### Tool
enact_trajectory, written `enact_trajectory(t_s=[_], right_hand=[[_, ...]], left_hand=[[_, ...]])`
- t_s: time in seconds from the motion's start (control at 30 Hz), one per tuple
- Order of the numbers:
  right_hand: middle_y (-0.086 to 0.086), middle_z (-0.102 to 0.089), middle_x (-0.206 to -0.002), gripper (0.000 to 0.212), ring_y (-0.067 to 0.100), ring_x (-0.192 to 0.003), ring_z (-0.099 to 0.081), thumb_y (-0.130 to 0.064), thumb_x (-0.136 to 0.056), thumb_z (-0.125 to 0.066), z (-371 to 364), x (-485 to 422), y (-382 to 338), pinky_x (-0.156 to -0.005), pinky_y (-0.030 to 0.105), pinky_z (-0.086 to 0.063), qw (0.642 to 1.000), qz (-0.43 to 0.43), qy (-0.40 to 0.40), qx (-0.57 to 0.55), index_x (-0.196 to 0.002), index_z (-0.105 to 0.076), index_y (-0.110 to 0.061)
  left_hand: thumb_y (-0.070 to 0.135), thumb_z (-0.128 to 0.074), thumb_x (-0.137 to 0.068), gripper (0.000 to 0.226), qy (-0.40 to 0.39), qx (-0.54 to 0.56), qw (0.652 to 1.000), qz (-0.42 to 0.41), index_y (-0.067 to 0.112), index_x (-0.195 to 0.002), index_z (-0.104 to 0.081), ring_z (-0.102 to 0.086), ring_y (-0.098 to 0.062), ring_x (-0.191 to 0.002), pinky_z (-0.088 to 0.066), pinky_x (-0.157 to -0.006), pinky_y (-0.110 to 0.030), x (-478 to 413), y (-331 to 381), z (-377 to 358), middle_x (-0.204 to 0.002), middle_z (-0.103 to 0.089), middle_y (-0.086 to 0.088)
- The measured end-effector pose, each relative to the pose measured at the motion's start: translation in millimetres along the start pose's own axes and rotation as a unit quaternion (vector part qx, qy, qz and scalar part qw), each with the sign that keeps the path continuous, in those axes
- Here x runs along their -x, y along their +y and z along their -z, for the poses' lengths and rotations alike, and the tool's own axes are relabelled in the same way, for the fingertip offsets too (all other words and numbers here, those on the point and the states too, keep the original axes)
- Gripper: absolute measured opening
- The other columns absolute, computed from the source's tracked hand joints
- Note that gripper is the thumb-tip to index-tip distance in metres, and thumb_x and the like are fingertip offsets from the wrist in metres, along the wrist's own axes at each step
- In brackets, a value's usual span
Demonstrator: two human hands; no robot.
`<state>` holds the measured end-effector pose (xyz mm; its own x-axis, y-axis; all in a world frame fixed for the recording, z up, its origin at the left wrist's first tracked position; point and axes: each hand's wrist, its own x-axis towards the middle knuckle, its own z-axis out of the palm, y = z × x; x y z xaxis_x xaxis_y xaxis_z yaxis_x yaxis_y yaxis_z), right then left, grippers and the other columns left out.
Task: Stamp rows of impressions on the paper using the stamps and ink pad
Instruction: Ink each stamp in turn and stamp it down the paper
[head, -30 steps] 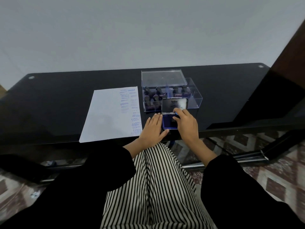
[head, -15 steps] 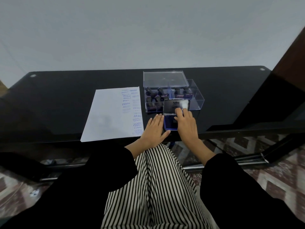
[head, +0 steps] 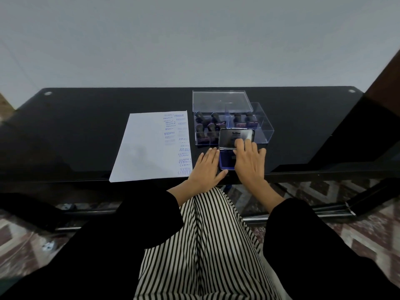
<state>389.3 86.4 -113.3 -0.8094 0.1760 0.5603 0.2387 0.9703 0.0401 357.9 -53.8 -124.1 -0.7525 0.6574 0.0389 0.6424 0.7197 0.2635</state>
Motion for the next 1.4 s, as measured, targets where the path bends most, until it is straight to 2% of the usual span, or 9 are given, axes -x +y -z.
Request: enact_trajectory(t_s=[0.2, 0.4, 0.5, 0.57, 0.7, 0.87, 1.07, 1.17, 1.4], right_hand=[[0.003, -0.057, -0.078, 0.02, 0.021, -0.064, -0.054, -0.02, -0.088, -0.036, 4.2, 9.2, -2.4, -0.056, 0.03, -0.038, 1.0, -0.015, 0.015, -0.008, -0.094, -0.055, -0.013], [0.007, -0.06, -0.084, 0.013, 0.024, -0.072, -0.056, -0.016, -0.091, -0.051, 9.0, 2.9, -2.2, -0.063, 0.036, -0.037, 0.999, -0.014, -0.045, -0.017, -0.101, -0.055, -0.009], [0.006, -0.059, -0.093, 0.015, 0.025, -0.086, -0.054, -0.018, -0.095, -0.044, 18.2, -8.3, -1.9, -0.074, 0.038, -0.033, 0.995, -0.025, -0.092, -0.031, -0.106, -0.05, -0.012], [0.005, -0.059, -0.095, 0.013, 0.024, -0.091, -0.053, -0.021, -0.095, -0.044, 26.7, -17.3, -3.4, -0.08, 0.039, -0.032, 0.993, -0.044, -0.09, -0.057, -0.104, -0.049, -0.014], [0.007, -0.062, -0.095, 0.017, 0.028, -0.096, -0.056, -0.024, -0.094, -0.045, 44.3, -43.7, -22.8, -0.085, 0.041, -0.032, 0.991, -0.051, -0.07, -0.105, -0.106, -0.048, -0.013], [0.004, -0.058, -0.08, 0.014, 0.027, -0.084, -0.056, -0.023, -0.094, -0.043, 53.0, -84.3, -65.4, -0.082, 0.038, -0.03, 0.984, 0.032, -0.082, -0.156, -0.101, -0.048, -0.012], [0.004, -0.063, -0.082, 0.02, 0.024, -0.074, -0.055, -0.028, -0.098, -0.038, 37.4, -103.9, -118.5, -0.078, 0.036, -0.029, 0.975, 0.152, -0.113, -0.116, -0.105, -0.047, -0.012], [0.0, -0.054, -0.072, 0.02, 0.023, -0.071, -0.056, -0.029, -0.098, -0.037, 23.6, -102.4, -137.8, -0.083, 0.037, -0.03, 0.97, 0.171, -0.139, -0.106, -0.104, -0.047, -0.013], [0.003, -0.065, -0.079, 0.021, 0.023, -0.066, -0.05, -0.03, -0.098, -0.036, -0.2, -96.2, -159.4, -0.076, 0.036, -0.028, 0.962, 0.195, -0.148, -0.118, -0.102, -0.047, -0.013]], left_hand=[[0.044, -0.029, -0.099, 0.069, -0.003, 0.007, 1.0, -0.002, 0.003, -0.149, -0.004, 0.0, -0.02, -0.147, 0.001, -0.119, -0.036, 0.0, 0.0, -0.1, -0.158, -0.005, -0.011], [0.043, -0.033, -0.098, 0.07, -0.013, 0.034, 0.999, 0.002, 0.003, -0.149, -0.008, -0.005, -0.023, -0.147, -0.004, -0.12, -0.038, -1.1, -1.3, 3.7, -0.157, -0.01, -0.012], [0.037, -0.038, -0.098, 0.059, -0.009, 0.062, 0.998, -0.01, 0.003, -0.145, -0.027, -0.029, -0.025, -0.138, -0.023, -0.116, -0.037, -4.2, -3.7, 18.5, -0.149, -0.032, -0.015], [0.025, -0.041, -0.097, 0.042, 0.046, 0.103, 0.994, -0.011, 0.003, -0.132, -0.048, -0.049, -0.022, -0.119, -0.039, -0.103, -0.032, -5.9, -9.7, 36.0, -0.13, -0.053, -0.013], [0.009, -0.043, -0.093, 0.027, 0.144, 0.139, 0.979, 0.026, 0.003, -0.111, -0.063, -0.056, -0.023, -0.104, -0.044, -0.089, -0.031, -5.2, -38.5, 72.0, -0.112, -0.06, -0.011], [0.01, -0.042, -0.095, 0.026, 0.184, 0.128, 0.969, 0.103, 0.007, -0.113, -0.06, -0.054, -0.022, -0.115, -0.039, -0.099, -0.028, 0.9, -93.9, 100.5, -0.124, -0.057, -0.008], [0.007, -0.04, -0.096, 0.029, 0.188, 0.125, 0.96, 0.164, 0.008, -0.118, -0.057, -0.053, -0.022, -0.115, -0.041, -0.096, -0.028, 7.1, -141.7, 107.9, -0.126, -0.055, -0.007], [0.006, -0.039, -0.096, 0.032, 0.182, 0.129, 0.959, 0.176, 0.008, -0.123, -0.054, -0.051, -0.022, -0.119, -0.04, -0.099, -0.03, 7.7, -154.4, 102.1, -0.13, -0.054, -0.007], [0.01, -0.038, -0.097, 0.041, 0.151, 0.121, 0.965, 0.177, 0.008, -0.138, -0.043, -0.034, -0.022, -0.137, -0.026, -0.112, -0.029, 1.1, -170.6, 76.1, -0.146, -0.04, -0.009]])
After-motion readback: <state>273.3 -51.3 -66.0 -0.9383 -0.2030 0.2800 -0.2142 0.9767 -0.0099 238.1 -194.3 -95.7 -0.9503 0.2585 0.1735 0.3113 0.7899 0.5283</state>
